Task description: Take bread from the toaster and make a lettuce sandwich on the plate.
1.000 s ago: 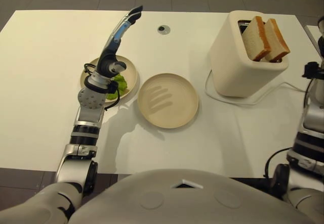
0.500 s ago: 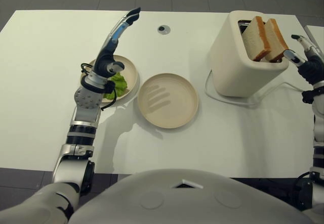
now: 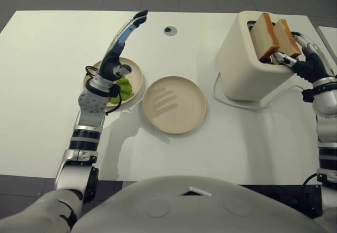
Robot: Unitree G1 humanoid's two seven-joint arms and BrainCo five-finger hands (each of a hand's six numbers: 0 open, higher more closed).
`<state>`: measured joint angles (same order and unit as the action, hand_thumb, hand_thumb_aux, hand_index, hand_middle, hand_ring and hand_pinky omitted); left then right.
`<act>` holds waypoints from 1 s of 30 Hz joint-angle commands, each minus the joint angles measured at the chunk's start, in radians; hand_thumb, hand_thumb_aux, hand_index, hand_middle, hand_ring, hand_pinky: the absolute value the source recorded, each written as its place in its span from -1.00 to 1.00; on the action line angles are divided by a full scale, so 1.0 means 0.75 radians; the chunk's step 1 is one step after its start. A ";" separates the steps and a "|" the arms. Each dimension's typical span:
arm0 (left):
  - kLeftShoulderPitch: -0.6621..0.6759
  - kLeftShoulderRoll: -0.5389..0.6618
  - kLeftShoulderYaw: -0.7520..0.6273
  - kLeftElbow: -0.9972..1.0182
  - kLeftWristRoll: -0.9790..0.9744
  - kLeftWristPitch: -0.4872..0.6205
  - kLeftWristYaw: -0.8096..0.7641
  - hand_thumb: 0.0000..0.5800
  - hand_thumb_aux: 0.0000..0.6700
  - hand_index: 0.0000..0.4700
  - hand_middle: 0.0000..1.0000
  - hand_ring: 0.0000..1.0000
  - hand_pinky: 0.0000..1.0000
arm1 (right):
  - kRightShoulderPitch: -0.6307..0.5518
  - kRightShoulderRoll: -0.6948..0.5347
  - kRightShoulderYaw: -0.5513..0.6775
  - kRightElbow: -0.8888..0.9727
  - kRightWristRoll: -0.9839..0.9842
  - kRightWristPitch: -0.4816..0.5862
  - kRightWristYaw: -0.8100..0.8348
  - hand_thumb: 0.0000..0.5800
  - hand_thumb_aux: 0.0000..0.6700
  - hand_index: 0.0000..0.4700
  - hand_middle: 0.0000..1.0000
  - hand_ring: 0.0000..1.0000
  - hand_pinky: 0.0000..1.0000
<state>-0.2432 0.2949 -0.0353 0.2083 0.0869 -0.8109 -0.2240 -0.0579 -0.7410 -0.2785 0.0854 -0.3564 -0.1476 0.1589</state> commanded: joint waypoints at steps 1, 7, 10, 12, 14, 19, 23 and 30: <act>-0.022 0.001 -0.002 0.024 0.018 -0.004 0.005 -1.00 -1.00 -1.00 -1.00 -1.00 -1.00 | -0.048 0.011 -0.052 -0.001 0.068 -0.043 -0.049 1.00 1.00 1.00 1.00 1.00 1.00; -0.027 0.019 0.019 0.030 0.054 -0.019 0.029 -1.00 -1.00 -1.00 -1.00 -1.00 -1.00 | -0.120 0.066 -0.113 -0.094 0.162 -0.132 -0.142 1.00 1.00 1.00 1.00 1.00 1.00; -0.040 0.073 0.071 0.045 0.234 -0.012 0.125 -1.00 -1.00 -1.00 -1.00 -1.00 -1.00 | -0.175 0.116 -0.136 -0.171 0.180 -0.213 -0.233 1.00 1.00 1.00 1.00 1.00 1.00; -0.031 0.153 0.122 0.015 0.487 0.022 0.250 -1.00 -1.00 -1.00 -1.00 -1.00 -1.00 | -0.215 0.153 -0.152 -0.216 0.187 -0.272 -0.303 1.00 1.00 1.00 1.00 1.00 1.00; -0.029 0.273 0.120 0.020 0.795 0.121 0.401 -1.00 -1.00 -1.00 -1.00 -1.00 -1.00 | -0.234 0.185 -0.170 -0.272 0.204 -0.329 -0.348 1.00 1.00 1.00 1.00 1.00 1.00; -0.031 0.517 -0.012 0.296 1.167 0.385 0.534 -1.00 -1.00 -1.00 -1.00 -1.00 -1.00 | -0.239 0.291 -0.072 -0.431 0.493 -0.348 -0.229 1.00 1.00 1.00 1.00 1.00 1.00; -0.023 0.589 -0.117 0.442 1.212 0.532 0.451 -1.00 -1.00 -1.00 -1.00 -1.00 -1.00 | -0.157 0.349 0.200 -0.461 0.734 -0.211 0.072 1.00 1.00 1.00 1.00 1.00 1.00; -0.056 0.591 -0.258 0.565 1.151 0.544 0.425 -1.00 -1.00 -1.00 -1.00 -1.00 -1.00 | 0.005 0.320 0.606 -0.268 0.563 -0.095 0.439 1.00 1.00 1.00 1.00 1.00 1.00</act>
<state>-0.2841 0.7337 -0.1938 0.6062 0.9588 -0.3967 0.1121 -0.0776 -0.4923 0.1170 -0.1567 0.1111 -0.2252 0.4398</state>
